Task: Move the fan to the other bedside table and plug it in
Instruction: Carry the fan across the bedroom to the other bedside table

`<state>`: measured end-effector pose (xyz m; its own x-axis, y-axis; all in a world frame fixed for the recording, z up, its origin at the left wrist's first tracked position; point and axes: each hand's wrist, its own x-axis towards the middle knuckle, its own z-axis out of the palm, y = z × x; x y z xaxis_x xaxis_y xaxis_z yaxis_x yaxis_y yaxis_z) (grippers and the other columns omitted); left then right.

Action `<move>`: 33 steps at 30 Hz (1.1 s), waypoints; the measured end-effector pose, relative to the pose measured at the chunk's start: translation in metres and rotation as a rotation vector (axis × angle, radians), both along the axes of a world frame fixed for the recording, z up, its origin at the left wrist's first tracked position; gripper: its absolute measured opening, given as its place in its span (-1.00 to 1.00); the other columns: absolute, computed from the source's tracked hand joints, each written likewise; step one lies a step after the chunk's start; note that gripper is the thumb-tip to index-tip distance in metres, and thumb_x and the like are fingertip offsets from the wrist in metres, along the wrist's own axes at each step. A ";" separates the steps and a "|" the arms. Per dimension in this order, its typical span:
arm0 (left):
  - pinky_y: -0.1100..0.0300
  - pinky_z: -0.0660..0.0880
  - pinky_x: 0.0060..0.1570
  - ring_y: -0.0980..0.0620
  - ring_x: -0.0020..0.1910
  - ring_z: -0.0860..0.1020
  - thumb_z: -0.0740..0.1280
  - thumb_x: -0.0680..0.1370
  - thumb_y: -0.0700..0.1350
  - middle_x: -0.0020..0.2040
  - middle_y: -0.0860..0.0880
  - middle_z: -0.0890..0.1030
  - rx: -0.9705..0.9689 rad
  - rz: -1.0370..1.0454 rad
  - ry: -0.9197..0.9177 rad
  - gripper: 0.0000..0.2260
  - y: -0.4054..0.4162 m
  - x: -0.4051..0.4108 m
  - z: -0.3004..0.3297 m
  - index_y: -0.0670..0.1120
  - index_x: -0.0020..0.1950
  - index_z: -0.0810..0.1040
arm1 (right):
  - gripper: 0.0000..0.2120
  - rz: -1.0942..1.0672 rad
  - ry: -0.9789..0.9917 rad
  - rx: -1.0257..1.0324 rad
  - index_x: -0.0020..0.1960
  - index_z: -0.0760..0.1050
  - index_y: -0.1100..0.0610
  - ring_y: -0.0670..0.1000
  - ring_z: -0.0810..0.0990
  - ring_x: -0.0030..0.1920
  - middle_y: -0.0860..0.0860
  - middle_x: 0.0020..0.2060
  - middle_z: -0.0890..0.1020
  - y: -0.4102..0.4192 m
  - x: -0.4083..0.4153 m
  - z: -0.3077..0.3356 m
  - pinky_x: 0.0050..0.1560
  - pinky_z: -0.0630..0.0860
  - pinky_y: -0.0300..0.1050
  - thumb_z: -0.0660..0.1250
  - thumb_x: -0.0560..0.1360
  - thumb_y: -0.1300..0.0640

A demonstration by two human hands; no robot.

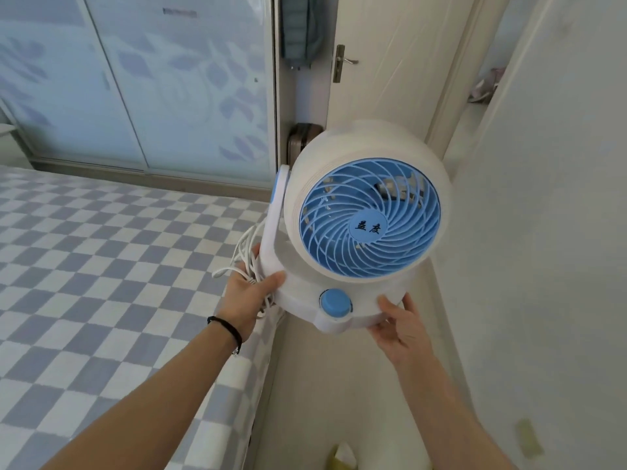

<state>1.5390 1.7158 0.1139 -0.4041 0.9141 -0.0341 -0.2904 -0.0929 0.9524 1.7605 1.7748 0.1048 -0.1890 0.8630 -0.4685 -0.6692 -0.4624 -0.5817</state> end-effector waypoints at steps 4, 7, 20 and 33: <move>0.10 0.62 -0.13 -0.12 0.07 0.59 0.41 0.32 -0.28 0.15 -0.14 0.59 0.003 0.038 -0.055 -0.40 0.077 0.003 0.001 -0.09 0.35 0.38 | -0.39 0.039 -0.029 -0.004 0.41 0.33 0.09 0.13 0.58 0.01 0.17 0.28 0.51 0.088 0.000 0.008 -0.36 0.64 -0.03 0.30 0.42 0.45; 0.16 0.62 -0.25 -0.08 -0.03 0.60 0.36 0.41 -0.36 0.06 -0.08 0.61 -0.007 0.085 -0.087 -0.48 0.128 0.006 0.005 -0.08 0.34 0.39 | -0.39 0.080 -0.037 0.009 0.41 0.33 0.08 0.14 0.59 0.03 0.17 0.28 0.52 0.147 0.000 0.013 -0.34 0.64 -0.01 0.31 0.42 0.44; 0.17 0.61 -0.27 -0.08 -0.03 0.60 0.36 0.41 -0.36 0.04 -0.07 0.61 -0.020 0.145 -0.077 -0.48 0.307 -0.048 -0.004 -0.07 0.34 0.39 | -0.39 0.159 -0.081 -0.013 0.41 0.33 0.06 0.14 0.56 0.02 0.15 0.15 0.54 0.340 -0.059 0.009 -0.25 0.62 0.10 0.29 0.43 0.45; 0.12 0.63 -0.23 0.03 -0.15 0.65 0.31 0.44 -0.40 -0.12 0.04 0.69 -0.027 0.147 -0.084 -0.59 0.510 -0.157 -0.001 0.06 0.11 0.49 | -0.40 0.170 -0.080 -0.024 0.40 0.35 0.06 0.15 0.57 0.03 0.14 0.11 0.55 0.548 -0.167 0.007 -0.25 0.64 0.08 0.28 0.44 0.46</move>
<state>1.3817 2.2262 0.1125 -0.5280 0.8437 -0.0972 -0.3541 -0.1147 0.9281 1.5935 2.3226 0.1119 -0.2926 0.8101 -0.5080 -0.5320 -0.5794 -0.6175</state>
